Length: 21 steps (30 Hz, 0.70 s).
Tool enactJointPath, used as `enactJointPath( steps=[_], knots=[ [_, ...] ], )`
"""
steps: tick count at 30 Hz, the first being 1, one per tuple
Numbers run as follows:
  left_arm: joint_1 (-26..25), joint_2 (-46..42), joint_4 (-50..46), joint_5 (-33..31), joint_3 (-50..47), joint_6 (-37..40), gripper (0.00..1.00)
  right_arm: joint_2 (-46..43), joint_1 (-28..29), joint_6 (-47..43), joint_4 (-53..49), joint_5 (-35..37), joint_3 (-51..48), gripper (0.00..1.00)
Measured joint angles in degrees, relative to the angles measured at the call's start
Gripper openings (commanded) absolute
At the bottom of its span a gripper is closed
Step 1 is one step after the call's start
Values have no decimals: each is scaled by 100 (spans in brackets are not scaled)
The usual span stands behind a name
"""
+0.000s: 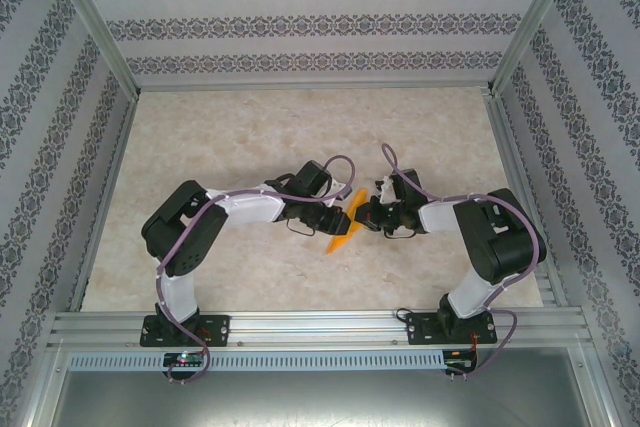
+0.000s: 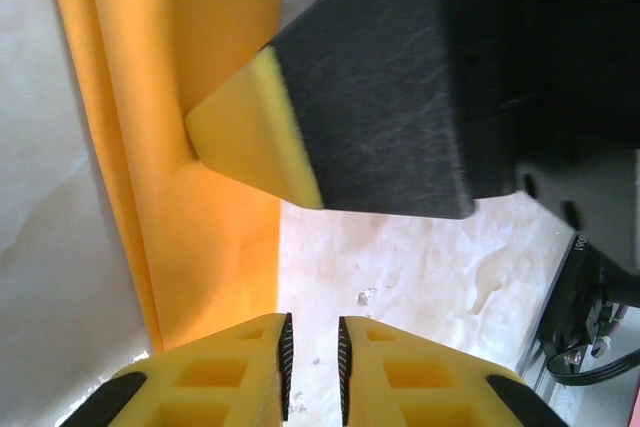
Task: Fold a paper plane with a square sheet of paper (pick it up from the middle)
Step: Fold the wing for the fifth time at the center of the table.
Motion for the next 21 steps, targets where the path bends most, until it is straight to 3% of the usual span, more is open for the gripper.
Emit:
enactJointPath(
  steps=[21],
  knots=[
    [-236, -111, 70, 20, -402, -20, 19, 63, 0, -164, -85, -7, 87, 0]
  ],
)
